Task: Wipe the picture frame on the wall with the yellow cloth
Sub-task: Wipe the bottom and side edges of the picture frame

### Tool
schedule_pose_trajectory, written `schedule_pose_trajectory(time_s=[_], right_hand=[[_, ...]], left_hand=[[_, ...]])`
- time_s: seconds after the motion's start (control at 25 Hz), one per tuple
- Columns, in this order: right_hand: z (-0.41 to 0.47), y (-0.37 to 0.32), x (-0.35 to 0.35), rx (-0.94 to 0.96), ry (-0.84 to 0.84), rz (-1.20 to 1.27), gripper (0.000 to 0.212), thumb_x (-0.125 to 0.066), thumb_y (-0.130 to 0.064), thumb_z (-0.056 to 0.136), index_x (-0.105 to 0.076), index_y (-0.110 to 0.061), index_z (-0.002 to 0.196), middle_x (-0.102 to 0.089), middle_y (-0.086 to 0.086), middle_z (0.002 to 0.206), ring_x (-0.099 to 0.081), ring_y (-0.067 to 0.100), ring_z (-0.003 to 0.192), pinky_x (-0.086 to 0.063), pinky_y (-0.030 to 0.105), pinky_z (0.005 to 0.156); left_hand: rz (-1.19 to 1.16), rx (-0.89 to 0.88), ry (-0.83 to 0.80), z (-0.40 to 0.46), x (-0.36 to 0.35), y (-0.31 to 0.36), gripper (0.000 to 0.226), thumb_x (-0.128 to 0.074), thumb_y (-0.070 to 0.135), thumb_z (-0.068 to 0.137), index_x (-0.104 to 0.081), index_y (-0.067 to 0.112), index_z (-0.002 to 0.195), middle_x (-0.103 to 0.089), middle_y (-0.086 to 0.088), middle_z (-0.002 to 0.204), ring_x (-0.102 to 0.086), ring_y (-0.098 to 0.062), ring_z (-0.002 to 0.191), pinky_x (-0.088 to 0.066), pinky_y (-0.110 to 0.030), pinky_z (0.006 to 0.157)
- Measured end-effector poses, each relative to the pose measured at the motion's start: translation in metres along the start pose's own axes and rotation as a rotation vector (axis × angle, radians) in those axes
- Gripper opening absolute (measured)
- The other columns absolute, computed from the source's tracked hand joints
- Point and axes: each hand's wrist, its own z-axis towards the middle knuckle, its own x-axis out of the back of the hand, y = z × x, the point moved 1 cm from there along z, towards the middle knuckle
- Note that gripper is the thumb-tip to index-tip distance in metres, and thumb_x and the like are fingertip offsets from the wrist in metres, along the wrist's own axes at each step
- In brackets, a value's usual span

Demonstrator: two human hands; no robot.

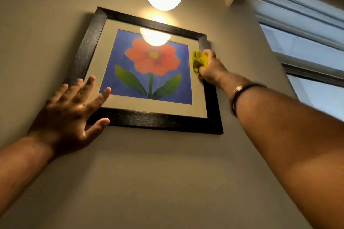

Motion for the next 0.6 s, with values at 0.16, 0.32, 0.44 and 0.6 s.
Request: schedule_pose_trajectory(time_s=[0.16, 0.32, 0.44, 0.6], right_hand=[[-0.018, 0.002, -0.004, 0.020, 0.048, -0.029, 0.064, -0.052, -0.028, 0.087, -0.027, -0.019, 0.145, -0.034, 0.013, 0.153, -0.038, 0.037, 0.134, -0.034, 0.047, 0.113], [-0.156, 0.042, -0.019, 0.196, 0.040, -0.061, 0.065, -0.048, -0.035, 0.082, -0.031, -0.025, 0.145, -0.028, 0.005, 0.158, -0.034, 0.030, 0.140, -0.035, 0.043, 0.112], [-0.219, 0.063, -0.035, 0.245, 0.049, -0.080, 0.068, -0.044, -0.039, 0.079, -0.027, -0.034, 0.145, -0.027, -0.002, 0.158, -0.029, 0.025, 0.143, -0.033, 0.044, 0.111], [-0.111, 0.041, -0.013, 0.273, 0.058, -0.162, 0.064, -0.041, -0.034, 0.086, -0.026, -0.026, 0.148, -0.021, 0.007, 0.160, -0.028, 0.032, 0.143, -0.029, 0.044, 0.114]], left_hand=[[0.002, 0.012, 0.021, 0.001, -0.003, 0.000, 0.075, -0.021, 0.069, 0.084, -0.016, 0.036, 0.151, -0.018, -0.018, 0.161, -0.029, -0.043, 0.142, -0.026, -0.058, 0.113], [-0.006, 0.004, 0.007, 0.002, 0.000, 0.001, 0.076, -0.024, 0.068, 0.083, -0.020, 0.034, 0.151, -0.021, -0.019, 0.160, -0.031, -0.044, 0.141, -0.027, -0.060, 0.113], [-0.013, -0.002, 0.011, 0.002, 0.000, 0.001, 0.077, -0.025, 0.068, 0.082, -0.021, 0.034, 0.151, -0.021, -0.019, 0.160, -0.030, -0.044, 0.142, -0.026, -0.060, 0.114], [-0.011, 0.000, 0.034, 0.000, -0.002, 0.000, 0.076, -0.024, 0.068, 0.082, -0.020, 0.034, 0.151, -0.020, -0.018, 0.160, -0.030, -0.043, 0.142, -0.026, -0.059, 0.114]])
